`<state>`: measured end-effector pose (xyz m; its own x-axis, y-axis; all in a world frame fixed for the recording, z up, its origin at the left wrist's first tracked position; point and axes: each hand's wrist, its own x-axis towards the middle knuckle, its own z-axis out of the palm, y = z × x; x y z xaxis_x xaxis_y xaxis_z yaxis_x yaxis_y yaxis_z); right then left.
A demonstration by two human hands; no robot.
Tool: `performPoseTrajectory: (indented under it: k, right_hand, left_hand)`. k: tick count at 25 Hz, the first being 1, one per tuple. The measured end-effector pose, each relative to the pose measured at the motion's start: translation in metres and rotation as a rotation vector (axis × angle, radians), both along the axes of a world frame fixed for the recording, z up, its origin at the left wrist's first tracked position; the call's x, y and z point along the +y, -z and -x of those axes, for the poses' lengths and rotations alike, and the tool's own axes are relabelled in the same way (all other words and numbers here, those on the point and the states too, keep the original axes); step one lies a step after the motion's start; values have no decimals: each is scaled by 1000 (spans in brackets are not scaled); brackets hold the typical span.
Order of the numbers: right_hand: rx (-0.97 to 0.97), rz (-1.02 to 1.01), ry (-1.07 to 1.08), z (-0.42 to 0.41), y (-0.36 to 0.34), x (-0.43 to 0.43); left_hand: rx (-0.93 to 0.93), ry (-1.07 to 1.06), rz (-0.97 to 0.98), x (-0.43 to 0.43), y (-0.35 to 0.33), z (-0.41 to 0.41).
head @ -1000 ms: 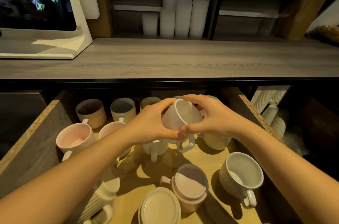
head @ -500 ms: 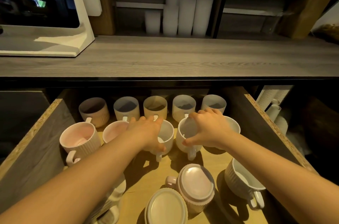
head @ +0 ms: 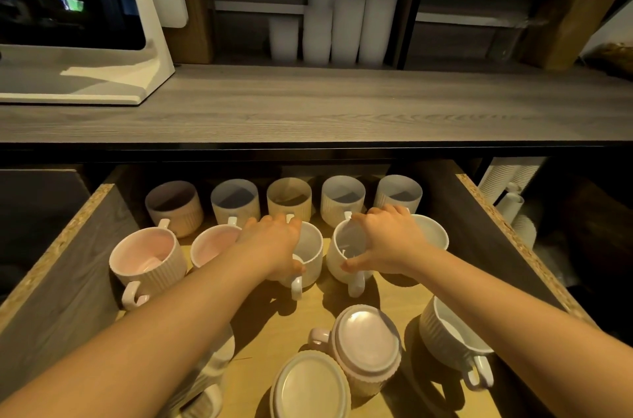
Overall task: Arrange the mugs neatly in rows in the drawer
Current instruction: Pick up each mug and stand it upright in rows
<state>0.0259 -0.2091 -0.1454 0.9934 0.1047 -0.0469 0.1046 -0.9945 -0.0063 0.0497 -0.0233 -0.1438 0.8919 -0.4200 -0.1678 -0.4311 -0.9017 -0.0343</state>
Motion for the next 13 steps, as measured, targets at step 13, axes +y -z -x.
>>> performPoseTrajectory:
  k: [13]
  right_hand:
    - [25, -28, 2, 4, 0, 2]
  left_hand:
    - [29, -10, 15, 0, -3, 4]
